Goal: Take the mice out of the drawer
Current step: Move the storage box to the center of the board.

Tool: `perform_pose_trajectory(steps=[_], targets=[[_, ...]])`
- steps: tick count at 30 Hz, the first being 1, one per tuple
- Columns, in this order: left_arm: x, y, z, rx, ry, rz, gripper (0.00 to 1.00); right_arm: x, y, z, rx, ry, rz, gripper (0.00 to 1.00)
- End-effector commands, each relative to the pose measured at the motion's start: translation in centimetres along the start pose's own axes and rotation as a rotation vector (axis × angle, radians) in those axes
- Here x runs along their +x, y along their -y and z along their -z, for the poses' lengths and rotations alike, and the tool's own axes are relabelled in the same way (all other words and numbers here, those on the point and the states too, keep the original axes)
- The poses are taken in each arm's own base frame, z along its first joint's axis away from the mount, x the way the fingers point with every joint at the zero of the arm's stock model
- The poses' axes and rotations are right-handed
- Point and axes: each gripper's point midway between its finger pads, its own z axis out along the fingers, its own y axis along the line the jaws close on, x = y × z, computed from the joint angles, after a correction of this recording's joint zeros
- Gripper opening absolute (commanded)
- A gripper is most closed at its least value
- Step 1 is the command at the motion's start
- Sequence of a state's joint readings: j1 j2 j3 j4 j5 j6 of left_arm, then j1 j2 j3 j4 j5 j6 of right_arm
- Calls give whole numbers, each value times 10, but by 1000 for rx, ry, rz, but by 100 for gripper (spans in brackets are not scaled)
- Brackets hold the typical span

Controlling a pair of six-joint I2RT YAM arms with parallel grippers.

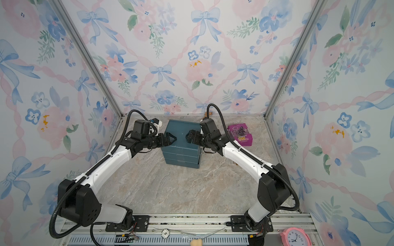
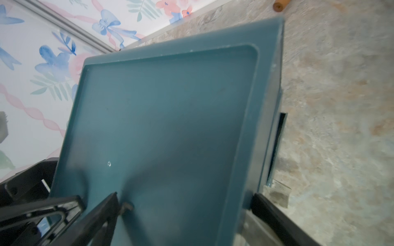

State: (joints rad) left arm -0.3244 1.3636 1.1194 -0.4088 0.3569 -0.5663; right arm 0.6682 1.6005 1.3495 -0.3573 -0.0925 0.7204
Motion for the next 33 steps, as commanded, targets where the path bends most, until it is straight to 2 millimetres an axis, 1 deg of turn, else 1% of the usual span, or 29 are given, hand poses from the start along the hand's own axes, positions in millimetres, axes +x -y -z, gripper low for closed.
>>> perform_pose_trajectory(steps=[1,3,5,9,11,15,19,21,25,27,29,30,31,33], targets=[[30,-8,11,-70,-51,104,98,47,-39,8,-103,-152,67,96],[33,-24,22,-156,-16,112,98,49,-40,8,-103,-156,71,96],[32,-35,27,-197,8,118,98,49,-43,6,-110,-160,69,96],[27,-42,23,-203,-7,87,98,49,-55,-3,-137,-182,79,96],[21,-44,22,-218,3,61,98,52,-60,-14,-138,-196,96,96],[6,-50,29,-247,46,51,98,42,-81,-29,-182,-176,113,96],[-11,-69,38,-289,86,67,98,31,-100,-47,-202,-169,120,96],[-19,-78,42,-302,102,74,98,29,-109,-51,-211,-173,131,96],[-31,-91,61,-345,162,77,98,29,-115,-57,-210,-171,145,96],[-40,-96,74,-380,203,54,98,26,-112,-55,-192,-162,146,96],[-57,-96,95,-434,264,-5,98,19,-107,-46,-166,-141,160,97],[-66,-93,103,-453,285,-38,98,15,-101,-41,-147,-128,167,98],[-75,-87,111,-459,302,-77,98,10,-97,-32,-137,-111,172,98],[-87,-68,120,-420,326,-148,98,-4,-88,-14,-135,-67,157,98]])
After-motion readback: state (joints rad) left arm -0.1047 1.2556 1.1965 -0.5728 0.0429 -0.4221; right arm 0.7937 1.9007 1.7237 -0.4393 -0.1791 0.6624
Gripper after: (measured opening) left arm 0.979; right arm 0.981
